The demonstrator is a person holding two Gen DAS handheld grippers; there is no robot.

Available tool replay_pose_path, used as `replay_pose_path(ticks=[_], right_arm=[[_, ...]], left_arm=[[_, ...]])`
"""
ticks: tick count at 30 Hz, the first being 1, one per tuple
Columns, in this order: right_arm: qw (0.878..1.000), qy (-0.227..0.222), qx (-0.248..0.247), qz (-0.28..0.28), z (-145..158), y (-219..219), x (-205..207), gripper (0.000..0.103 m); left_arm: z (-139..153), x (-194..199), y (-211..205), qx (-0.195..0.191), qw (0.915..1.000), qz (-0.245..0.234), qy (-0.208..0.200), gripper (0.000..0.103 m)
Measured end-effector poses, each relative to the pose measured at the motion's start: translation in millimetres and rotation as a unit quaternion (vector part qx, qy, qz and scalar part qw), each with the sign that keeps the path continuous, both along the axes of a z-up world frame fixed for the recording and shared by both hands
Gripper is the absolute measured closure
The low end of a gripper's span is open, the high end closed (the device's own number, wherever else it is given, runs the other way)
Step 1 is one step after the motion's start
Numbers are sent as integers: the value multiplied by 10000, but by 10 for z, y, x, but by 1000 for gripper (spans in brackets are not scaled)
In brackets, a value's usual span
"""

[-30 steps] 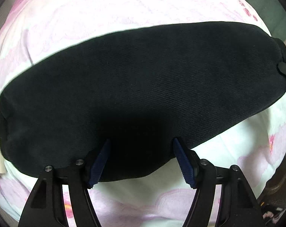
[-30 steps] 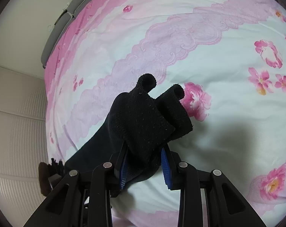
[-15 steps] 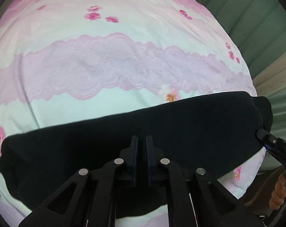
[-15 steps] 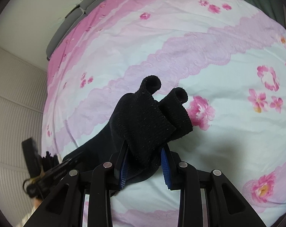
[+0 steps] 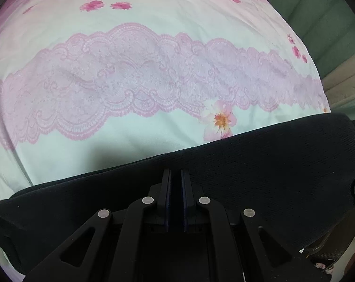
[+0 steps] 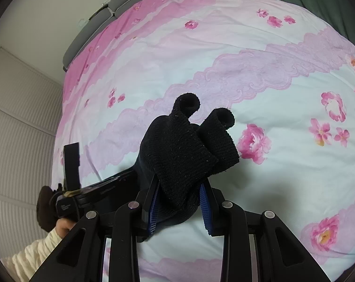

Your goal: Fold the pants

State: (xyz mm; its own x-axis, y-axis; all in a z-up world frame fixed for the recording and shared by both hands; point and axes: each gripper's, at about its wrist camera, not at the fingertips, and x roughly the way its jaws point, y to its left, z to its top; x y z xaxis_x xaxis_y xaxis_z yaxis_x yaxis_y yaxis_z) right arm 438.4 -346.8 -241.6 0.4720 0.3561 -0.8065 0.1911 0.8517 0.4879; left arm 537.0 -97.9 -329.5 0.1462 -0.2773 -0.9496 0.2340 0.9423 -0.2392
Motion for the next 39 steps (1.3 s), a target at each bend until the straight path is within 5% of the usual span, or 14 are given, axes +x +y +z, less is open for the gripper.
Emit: replay_pose_path(ticks=[6,14,23,30,39], right_arm=[[9996,-149,-213,139,188,154,-4,71],[9928,-573,-750,732,638,740,-23,71],[9741,-995,-1290,1566,924,1841,-6,71],[9453,-1017,-1886,2459,776,2828,1,72],[9204,-321,-2005,3342,37,3775,73,81]], left_arm=[[546,-243,312,-192,9985,201,-481,93],[1134,-897,1217,197,9917,975,-816,93],[1155,-1318,2074,-62,9841,1603,-757,93],[1140,-1479,2560,-177,9787,1885,-798,93],[1002,-1779,3141,-116,9711,2294,-648,93]])
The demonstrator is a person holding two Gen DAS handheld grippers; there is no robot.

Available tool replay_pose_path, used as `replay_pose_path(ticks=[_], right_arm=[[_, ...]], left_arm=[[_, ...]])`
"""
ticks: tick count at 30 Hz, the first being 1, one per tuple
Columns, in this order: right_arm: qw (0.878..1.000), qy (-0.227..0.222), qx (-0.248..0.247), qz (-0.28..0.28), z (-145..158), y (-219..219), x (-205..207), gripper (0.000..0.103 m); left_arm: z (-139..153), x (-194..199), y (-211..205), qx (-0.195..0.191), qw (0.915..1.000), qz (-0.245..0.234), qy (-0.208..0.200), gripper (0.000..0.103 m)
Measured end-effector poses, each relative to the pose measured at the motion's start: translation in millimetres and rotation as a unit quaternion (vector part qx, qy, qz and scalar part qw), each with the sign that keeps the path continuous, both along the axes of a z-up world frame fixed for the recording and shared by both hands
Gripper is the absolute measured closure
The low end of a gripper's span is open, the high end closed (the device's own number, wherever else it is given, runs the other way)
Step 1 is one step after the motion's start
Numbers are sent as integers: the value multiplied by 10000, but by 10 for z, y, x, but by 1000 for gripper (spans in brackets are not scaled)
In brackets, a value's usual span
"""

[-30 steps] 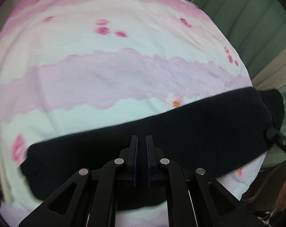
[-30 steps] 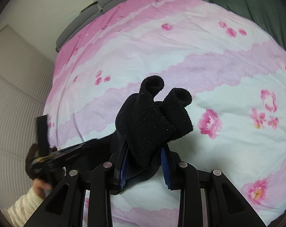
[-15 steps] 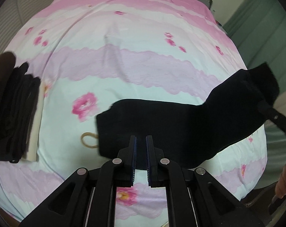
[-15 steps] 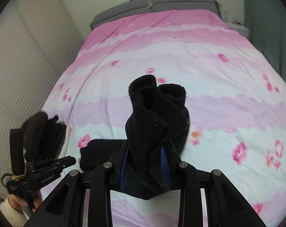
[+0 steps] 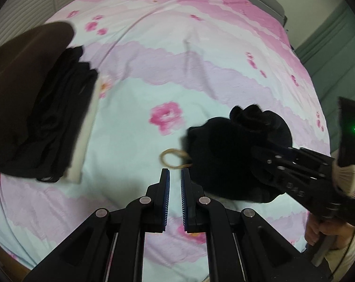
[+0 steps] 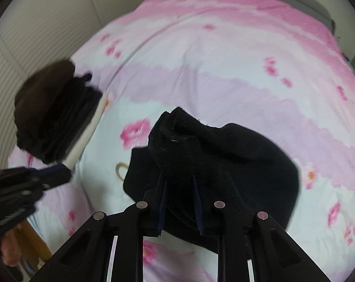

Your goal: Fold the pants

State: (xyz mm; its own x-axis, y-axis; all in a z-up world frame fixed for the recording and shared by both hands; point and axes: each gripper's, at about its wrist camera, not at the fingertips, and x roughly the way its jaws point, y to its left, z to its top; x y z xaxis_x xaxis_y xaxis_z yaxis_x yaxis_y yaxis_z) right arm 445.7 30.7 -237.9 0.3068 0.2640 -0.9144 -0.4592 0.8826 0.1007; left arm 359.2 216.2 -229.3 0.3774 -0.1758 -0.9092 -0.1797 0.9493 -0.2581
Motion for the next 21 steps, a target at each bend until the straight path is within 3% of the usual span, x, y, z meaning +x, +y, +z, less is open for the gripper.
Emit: replay_pose_path(ticks=[4,8,10,12,14,16,21], right_arm=[[9995,242,-120,181,-247,209,-19,82],[9976,610,100,326,-396,362,-29,87],[9974,575,99,417,-402,432,-63,87],[9961,693,244,486,-377,453,-88,85],[9948,767,419,519,-298,438,-167,72],[9955,651,437,525,-178,403,-255,58],[9963,522,594,345,90,112,-439,44]], left_arm=[[-106,-117,184,-1,9996,225,175,93],[-157,-170,274,-18,9989,351,304,92],[-141,-173,290,-2,9989,366,301,84],[-104,-170,291,-25,9990,352,257,63],[-58,-166,279,-32,9991,379,203,50],[-10,-145,253,-92,9991,376,160,47],[107,-52,68,-224,9995,190,88,34]])
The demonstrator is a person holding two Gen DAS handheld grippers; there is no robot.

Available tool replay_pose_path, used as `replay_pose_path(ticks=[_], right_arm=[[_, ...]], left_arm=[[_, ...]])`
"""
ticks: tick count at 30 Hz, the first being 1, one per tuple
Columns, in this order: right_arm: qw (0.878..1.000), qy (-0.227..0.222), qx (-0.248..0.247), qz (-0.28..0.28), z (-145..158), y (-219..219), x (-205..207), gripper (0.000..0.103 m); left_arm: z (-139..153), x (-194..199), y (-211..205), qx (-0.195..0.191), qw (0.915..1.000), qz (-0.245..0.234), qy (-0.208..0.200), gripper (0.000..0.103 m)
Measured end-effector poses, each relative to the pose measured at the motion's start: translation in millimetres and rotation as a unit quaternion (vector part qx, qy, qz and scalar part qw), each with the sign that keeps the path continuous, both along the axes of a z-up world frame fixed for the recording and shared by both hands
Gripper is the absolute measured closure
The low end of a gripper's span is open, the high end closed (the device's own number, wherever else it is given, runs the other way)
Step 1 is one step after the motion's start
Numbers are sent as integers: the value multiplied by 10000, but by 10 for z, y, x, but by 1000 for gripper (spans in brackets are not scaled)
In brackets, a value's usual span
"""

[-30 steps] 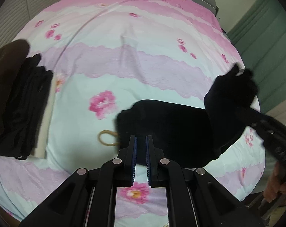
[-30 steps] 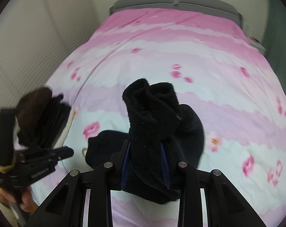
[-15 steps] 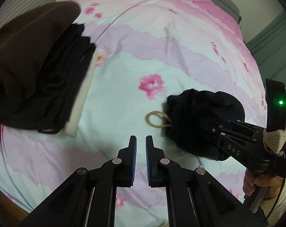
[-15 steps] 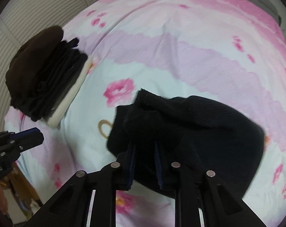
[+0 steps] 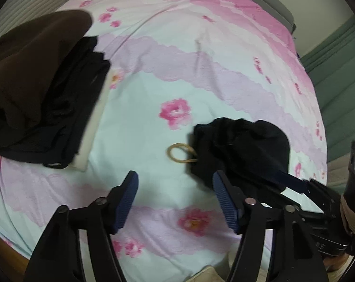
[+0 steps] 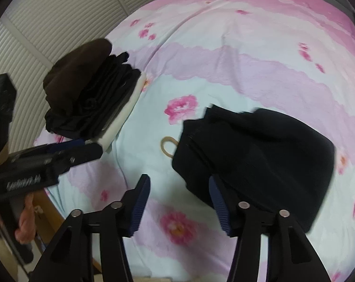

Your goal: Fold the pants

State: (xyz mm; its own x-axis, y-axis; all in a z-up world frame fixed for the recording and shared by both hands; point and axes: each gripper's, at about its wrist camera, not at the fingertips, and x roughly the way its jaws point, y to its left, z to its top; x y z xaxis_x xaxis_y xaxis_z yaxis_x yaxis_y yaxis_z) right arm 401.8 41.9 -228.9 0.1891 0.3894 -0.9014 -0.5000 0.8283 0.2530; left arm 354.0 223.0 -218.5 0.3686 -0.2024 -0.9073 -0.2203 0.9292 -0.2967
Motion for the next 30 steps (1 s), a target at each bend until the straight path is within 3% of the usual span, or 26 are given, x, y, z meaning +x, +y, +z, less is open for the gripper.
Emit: replay_pose_path(ticks=[3,9,14,21,26,30], right_arm=[[9988,-85,82,-467,111,-346,-96,30],[9894,75,-66,-1448,6,-1112,-172,30],[9761,458,-86,-2123,-293,-1580,-239,30],[9674,805,9,-2402,-592,-1820,-314,30],[9632,934,111,-2517,-779,-1895,-264,30],[9622,959,186,-2542,-891,-1914,-209,30]], left_arm=[[65,86,-189,21,9996,-262,-101,32],[83,430,-611,47,9941,-1025,-359,32],[-159,780,-839,-161,9909,-1337,-76,32],[-669,1025,-764,-1037,9913,-421,694,32],[-955,1037,-735,-1296,9848,86,1152,32],[-965,1030,-738,-1463,9812,341,1211,32]])
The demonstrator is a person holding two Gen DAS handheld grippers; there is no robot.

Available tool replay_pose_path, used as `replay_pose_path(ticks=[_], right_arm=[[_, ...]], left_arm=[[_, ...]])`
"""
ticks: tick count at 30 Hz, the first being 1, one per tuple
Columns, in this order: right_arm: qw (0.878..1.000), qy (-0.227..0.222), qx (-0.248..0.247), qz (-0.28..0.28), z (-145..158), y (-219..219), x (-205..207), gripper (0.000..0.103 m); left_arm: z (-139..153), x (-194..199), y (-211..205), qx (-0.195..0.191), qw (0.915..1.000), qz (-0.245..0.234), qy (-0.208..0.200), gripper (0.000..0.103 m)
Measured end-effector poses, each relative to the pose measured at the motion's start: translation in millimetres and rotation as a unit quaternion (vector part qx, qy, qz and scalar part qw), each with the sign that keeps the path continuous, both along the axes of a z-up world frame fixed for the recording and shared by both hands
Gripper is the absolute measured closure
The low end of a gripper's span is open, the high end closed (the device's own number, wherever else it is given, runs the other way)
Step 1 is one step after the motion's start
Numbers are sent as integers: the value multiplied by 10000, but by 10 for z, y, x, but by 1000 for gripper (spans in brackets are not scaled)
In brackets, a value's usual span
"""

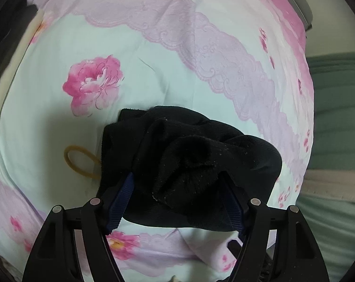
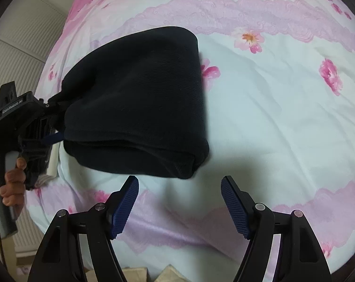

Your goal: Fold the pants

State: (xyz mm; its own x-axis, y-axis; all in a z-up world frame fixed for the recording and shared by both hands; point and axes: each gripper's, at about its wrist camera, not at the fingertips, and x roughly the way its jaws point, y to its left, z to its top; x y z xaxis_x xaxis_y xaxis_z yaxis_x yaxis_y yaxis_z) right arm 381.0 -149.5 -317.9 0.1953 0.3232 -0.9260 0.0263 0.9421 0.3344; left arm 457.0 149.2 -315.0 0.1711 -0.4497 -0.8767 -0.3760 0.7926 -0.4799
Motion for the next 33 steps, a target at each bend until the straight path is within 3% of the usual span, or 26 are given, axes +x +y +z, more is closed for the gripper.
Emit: replay_pose_path(ticks=[3,7,8,9,12,18,23,25,28,33], right_arm=[[10000,-45,58,-45,-90,-5,63,30],[9999,30,92,-123,-209,5,124,30],[9999,29,81,-122,-229,12,141,30],[9999,15,18,-121,-242,18,153,30],[9999,-9,-89,-120,-261,15,183,30],[9998,-29,-93,-190,-270,-35,205,30],[9998,-174,-101,-63,-168,17,195,30],[9989,-351,-286,81,-75,27,180,30],[9916,-692,-1047,308,53,69,140,30],[9848,-933,-1388,468,202,34,107,30]], left_arm=[[-73,22,-37,-212,9997,15,157,32],[-147,66,-71,-219,9994,11,264,32],[-156,68,-64,-278,9992,55,272,43],[-167,66,-58,-477,9984,73,295,64],[-96,27,-36,-777,9966,147,243,74],[437,-145,-5,-893,9949,84,-463,77],[708,-251,73,-466,9955,-13,-822,78],[715,-263,113,-348,9956,-21,-872,78],[628,-266,203,-345,9962,144,-784,79],[395,-336,232,-344,9977,111,-577,79]])
